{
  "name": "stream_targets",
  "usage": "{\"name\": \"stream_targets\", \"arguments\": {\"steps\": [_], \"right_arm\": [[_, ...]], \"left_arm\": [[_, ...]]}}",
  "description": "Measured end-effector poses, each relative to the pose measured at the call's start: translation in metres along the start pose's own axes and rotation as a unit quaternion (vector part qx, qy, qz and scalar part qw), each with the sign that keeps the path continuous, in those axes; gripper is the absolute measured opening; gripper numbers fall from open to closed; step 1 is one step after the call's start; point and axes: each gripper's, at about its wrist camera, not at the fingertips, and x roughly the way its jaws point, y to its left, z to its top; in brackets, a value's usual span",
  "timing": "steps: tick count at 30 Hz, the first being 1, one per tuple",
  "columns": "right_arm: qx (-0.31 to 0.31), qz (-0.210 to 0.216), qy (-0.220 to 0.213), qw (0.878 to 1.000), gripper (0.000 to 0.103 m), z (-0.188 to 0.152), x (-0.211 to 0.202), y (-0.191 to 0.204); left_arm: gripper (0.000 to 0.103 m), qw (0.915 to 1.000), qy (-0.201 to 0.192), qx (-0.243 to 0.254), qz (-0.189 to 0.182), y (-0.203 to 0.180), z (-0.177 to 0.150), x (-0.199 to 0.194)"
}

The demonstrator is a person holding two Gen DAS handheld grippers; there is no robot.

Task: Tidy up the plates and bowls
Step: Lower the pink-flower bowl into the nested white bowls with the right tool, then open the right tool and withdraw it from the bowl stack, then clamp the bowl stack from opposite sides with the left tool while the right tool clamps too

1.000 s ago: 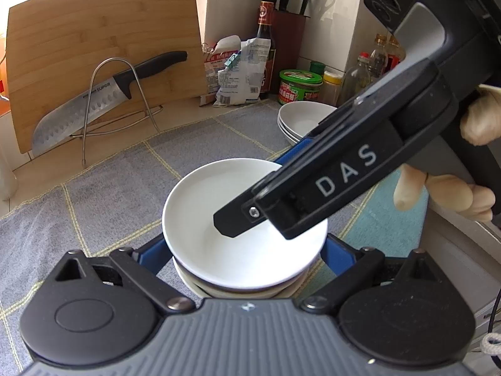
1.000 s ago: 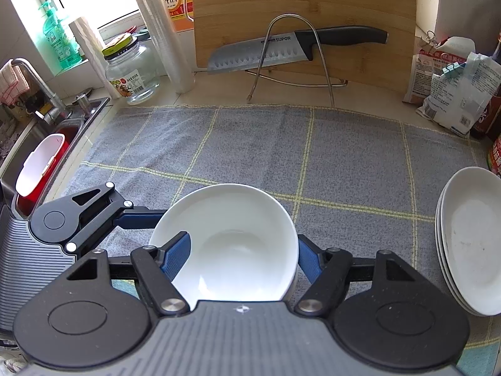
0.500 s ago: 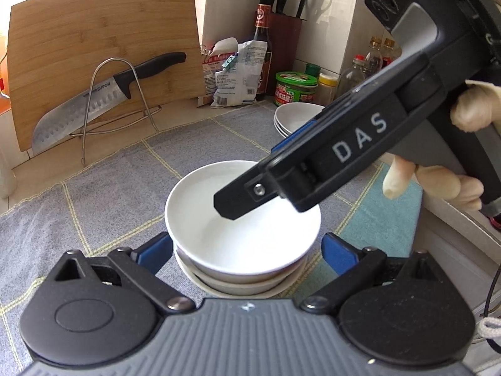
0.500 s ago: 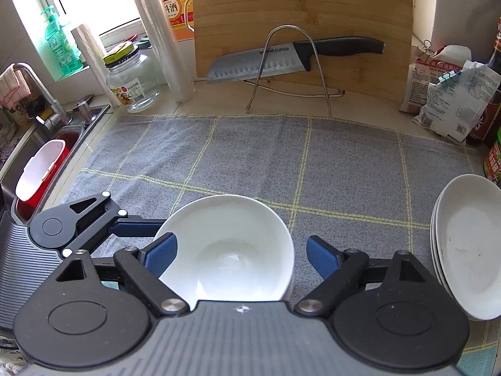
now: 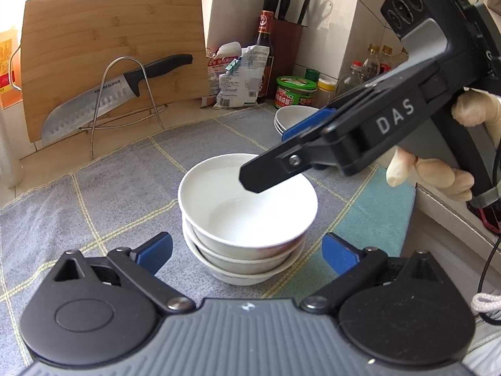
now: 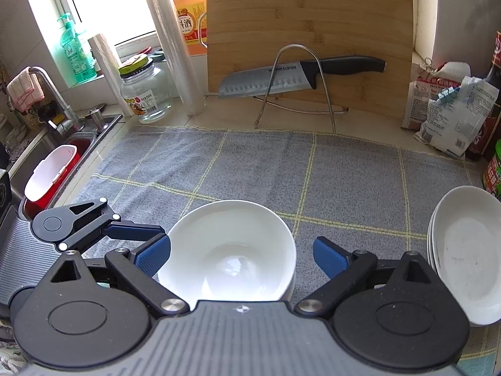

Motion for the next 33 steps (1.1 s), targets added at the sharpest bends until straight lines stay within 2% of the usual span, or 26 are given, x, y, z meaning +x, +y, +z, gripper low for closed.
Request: {"name": "stream_targets", "arguments": {"steps": [6,11,15,18,23,25,28,31,33], "right_arm": [[-0.022,-0.010,-0.038,0.999,0.103,-0.011,-0.018,0.010],[-0.057,0.019,-0.056,0.997,0.103,-0.027,-0.035,0.014],[-0.098,0.022,-0.026,0.995,0.103,-0.040,-0.032,0.011],[-0.120,0.020,0.010,0.993,0.103,-0.051,-0.015,0.001],[-0.171,0.013,0.051,0.984,0.103,-0.071,0.017,-0.025],[-0.184,0.022,0.065,0.981,0.103,-0.076,0.029,-0.037],[-0.204,0.027,0.068,0.976,0.103,-0.084,0.042,-0.050],[-0.243,0.038,0.062,0.967,0.103,-0.089,0.049,-0.049],[-0.256,0.060,0.067,0.963,0.103,-0.088,0.053,-0.049]], "left_arm": [[0.101,0.9999,0.002,0.003,-0.010,0.016,-0.009,-0.008],[0.102,0.9999,0.003,0.012,-0.008,0.021,-0.022,-0.011],[0.102,0.9996,0.028,-0.004,0.011,0.021,-0.031,-0.002],[0.102,0.9976,0.049,-0.010,0.048,0.015,-0.033,0.010],[0.102,0.9924,0.078,-0.034,0.090,0.000,-0.030,0.029],[0.102,0.9905,0.085,-0.029,0.104,-0.011,-0.027,0.036],[0.102,0.9853,0.099,-0.029,0.137,-0.025,-0.026,0.048],[0.102,0.9822,0.103,-0.047,0.150,-0.031,-0.028,0.054],[0.102,0.9804,0.115,-0.054,0.151,-0.034,-0.031,0.058]]}}
